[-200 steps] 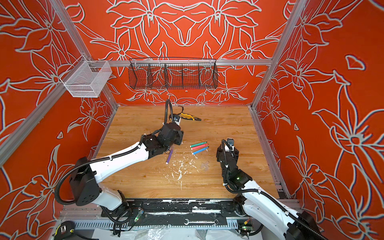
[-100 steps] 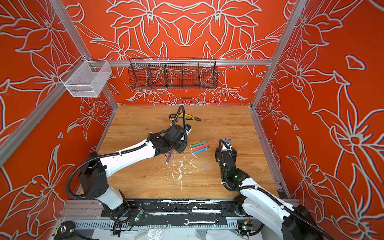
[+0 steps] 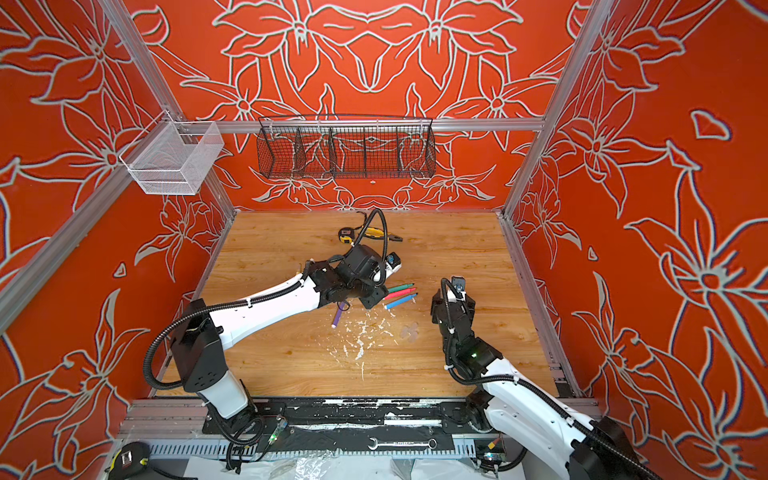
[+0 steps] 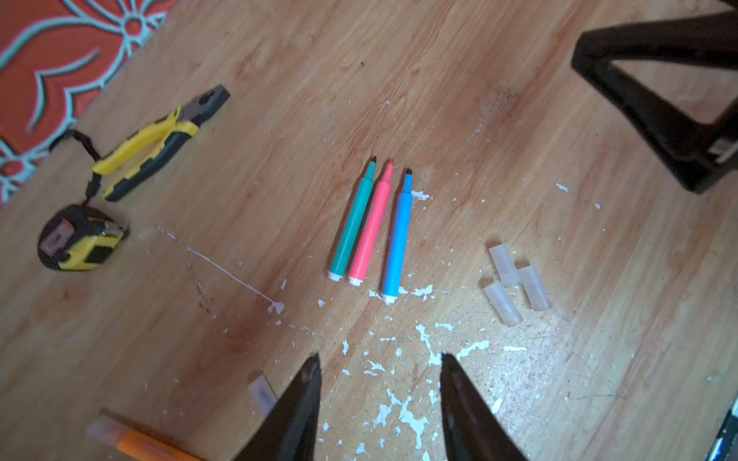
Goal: Insert the pens into the pen caps
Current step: 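Move the left gripper over the green, pink and blue markers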
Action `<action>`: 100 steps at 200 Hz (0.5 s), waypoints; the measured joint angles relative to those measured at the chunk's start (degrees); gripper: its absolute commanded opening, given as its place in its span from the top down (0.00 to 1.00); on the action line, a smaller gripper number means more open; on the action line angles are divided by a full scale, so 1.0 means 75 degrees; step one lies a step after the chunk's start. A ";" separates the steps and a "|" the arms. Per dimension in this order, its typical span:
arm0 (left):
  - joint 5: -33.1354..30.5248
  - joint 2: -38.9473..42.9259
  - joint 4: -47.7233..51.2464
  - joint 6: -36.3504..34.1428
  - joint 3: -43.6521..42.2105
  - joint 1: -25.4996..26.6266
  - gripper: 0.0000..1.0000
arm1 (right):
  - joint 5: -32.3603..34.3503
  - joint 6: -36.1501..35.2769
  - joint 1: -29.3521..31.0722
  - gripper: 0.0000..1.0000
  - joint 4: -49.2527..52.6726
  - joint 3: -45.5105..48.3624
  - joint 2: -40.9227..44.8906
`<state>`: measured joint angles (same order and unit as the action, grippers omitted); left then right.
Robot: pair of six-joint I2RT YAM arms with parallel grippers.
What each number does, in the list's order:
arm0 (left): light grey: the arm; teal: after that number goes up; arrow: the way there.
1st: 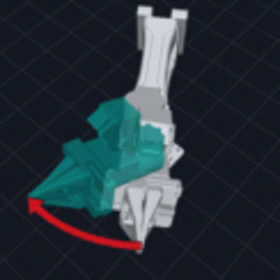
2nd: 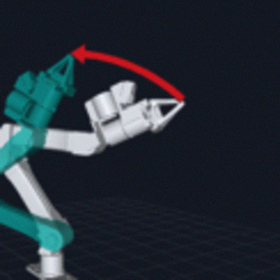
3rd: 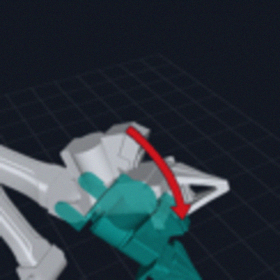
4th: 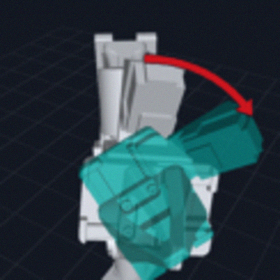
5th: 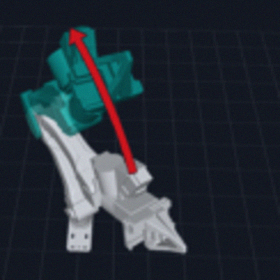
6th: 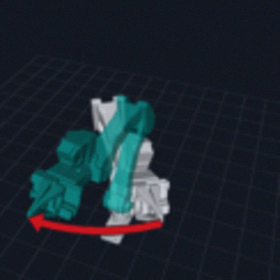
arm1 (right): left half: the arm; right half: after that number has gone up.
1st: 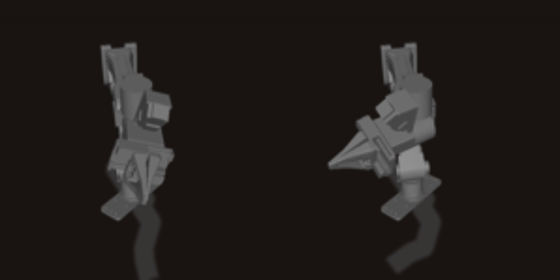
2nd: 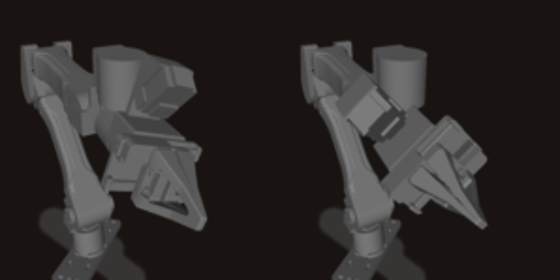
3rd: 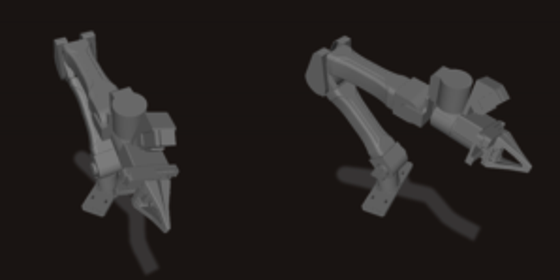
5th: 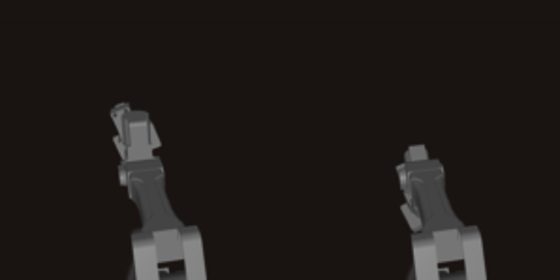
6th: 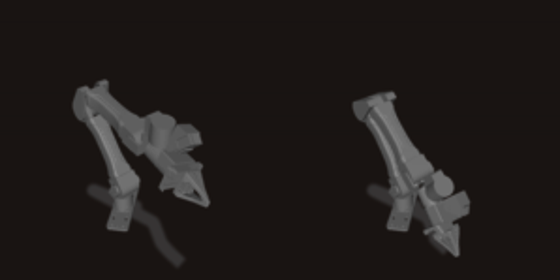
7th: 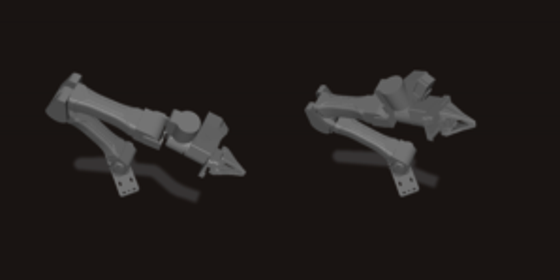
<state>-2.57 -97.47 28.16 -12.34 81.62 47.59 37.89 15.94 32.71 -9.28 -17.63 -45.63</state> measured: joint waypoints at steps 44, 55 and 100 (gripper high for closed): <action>0.0315 -0.0213 -0.0015 -0.0388 -0.0009 0.0035 0.55 | 0.0003 0.0020 0.0000 0.32 0.0003 0.0003 0.0070; 0.0090 -0.0475 0.0044 -0.0411 0.0070 0.0122 0.57 | 0.0000 0.0023 0.0000 0.32 0.0000 0.0009 0.0149; -0.0493 -0.1527 0.0562 -0.0609 0.0469 0.0758 0.58 | -0.0023 0.0023 0.0000 0.31 0.0000 0.0169 0.0586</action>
<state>-6.26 -108.92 32.38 -16.91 85.14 53.28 37.71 16.12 32.71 -9.28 -16.36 -41.23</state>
